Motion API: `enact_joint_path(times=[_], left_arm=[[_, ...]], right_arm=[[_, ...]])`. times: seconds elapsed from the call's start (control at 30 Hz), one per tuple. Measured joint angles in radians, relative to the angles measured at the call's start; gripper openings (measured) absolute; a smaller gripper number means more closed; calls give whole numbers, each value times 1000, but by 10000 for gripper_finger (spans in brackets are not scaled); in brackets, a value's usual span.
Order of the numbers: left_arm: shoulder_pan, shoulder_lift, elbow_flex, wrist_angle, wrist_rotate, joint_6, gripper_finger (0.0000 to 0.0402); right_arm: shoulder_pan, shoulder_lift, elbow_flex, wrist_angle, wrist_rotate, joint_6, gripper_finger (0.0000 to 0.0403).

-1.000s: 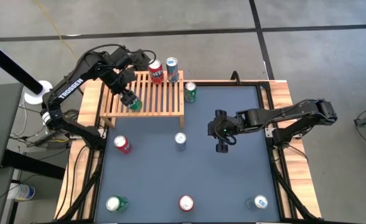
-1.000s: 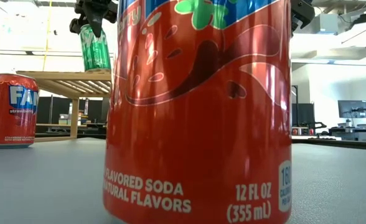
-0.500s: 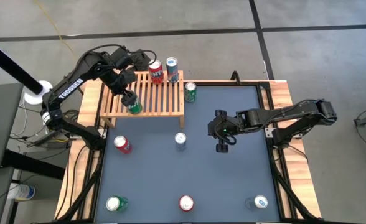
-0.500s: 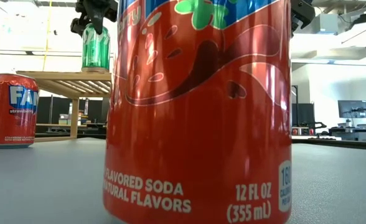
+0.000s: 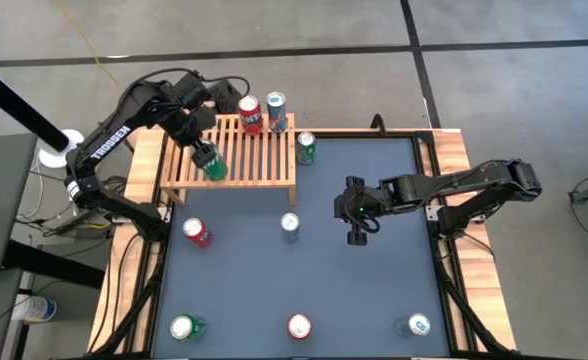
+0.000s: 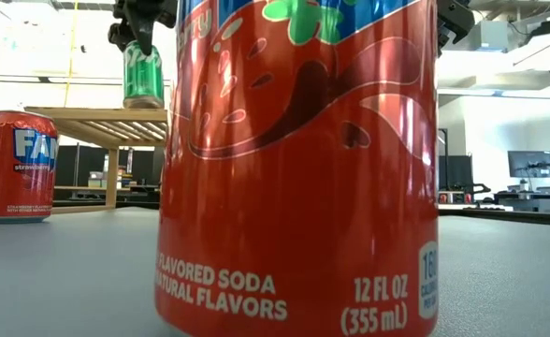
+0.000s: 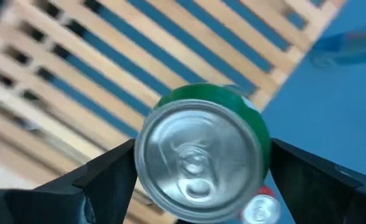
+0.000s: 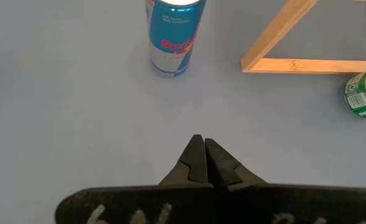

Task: Place canned beverage on shelf
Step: Put the middle right green soda can on the shelf

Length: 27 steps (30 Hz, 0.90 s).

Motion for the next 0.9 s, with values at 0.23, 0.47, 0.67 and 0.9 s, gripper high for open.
enact_joint_path(times=[0.23,0.47,0.67,0.9], left_arm=[[0,1,15,-1,71,-7,331],[0,0,15,0,82,-12,332],[0,1,15,-1,143,-6,332],[-43,1,14,0,125,11,332]], right_arm=[[0,0,0,0,0,0,0],[0,0,0,0,0,0,0],[0,0,0,0,0,0,0],[0,0,0,0,0,0,0]])
